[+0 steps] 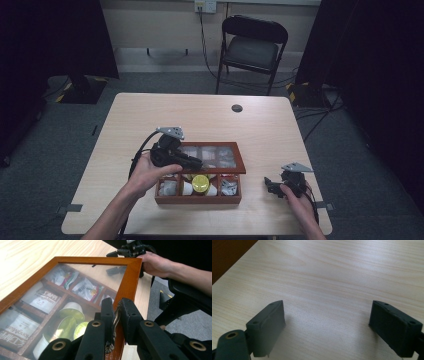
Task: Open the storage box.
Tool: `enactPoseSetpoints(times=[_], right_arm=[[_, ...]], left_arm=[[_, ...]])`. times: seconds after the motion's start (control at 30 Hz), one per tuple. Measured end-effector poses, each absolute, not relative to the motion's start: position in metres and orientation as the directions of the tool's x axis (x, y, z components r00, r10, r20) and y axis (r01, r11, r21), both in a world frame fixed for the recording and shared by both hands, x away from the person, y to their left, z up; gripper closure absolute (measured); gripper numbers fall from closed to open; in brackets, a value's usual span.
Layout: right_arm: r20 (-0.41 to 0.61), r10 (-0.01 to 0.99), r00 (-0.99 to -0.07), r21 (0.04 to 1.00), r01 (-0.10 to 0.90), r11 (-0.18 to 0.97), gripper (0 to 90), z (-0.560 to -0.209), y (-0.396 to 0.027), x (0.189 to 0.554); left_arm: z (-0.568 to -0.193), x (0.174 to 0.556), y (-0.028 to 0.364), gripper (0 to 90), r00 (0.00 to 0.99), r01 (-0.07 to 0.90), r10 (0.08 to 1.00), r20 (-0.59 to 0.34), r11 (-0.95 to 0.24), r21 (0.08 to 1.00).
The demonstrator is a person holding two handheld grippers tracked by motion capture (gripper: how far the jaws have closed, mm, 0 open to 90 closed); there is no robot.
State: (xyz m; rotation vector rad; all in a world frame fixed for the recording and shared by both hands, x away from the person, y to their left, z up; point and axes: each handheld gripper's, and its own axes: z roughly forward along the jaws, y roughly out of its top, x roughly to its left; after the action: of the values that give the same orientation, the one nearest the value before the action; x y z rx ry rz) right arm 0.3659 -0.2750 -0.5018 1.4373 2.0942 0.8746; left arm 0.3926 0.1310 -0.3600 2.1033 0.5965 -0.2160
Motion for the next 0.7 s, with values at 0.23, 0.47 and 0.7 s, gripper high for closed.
enactPoseSetpoints(times=[0.23, 0.47, 0.7], right_arm=[[-0.012, 0.935, -0.355, 0.717, 0.649, 0.255, 12.0, -0.502, -0.275, 0.366], [-0.013, 0.935, -0.354, 0.717, 0.649, 0.256, 12.0, -0.502, -0.275, 0.366], [-0.012, 0.935, -0.355, 0.717, 0.649, 0.255, 12.0, -0.502, -0.275, 0.366]], left_arm=[[-0.355, 0.396, 0.133, 80.8, 0.864, 0.496, 0.338, -0.373, -0.452, 0.742], [-0.350, 0.400, 0.133, 80.8, 0.861, 0.500, 0.345, -0.374, -0.442, 0.744], [-0.347, 0.403, 0.135, 80.9, 0.863, 0.496, 0.343, -0.371, -0.432, 0.753]])
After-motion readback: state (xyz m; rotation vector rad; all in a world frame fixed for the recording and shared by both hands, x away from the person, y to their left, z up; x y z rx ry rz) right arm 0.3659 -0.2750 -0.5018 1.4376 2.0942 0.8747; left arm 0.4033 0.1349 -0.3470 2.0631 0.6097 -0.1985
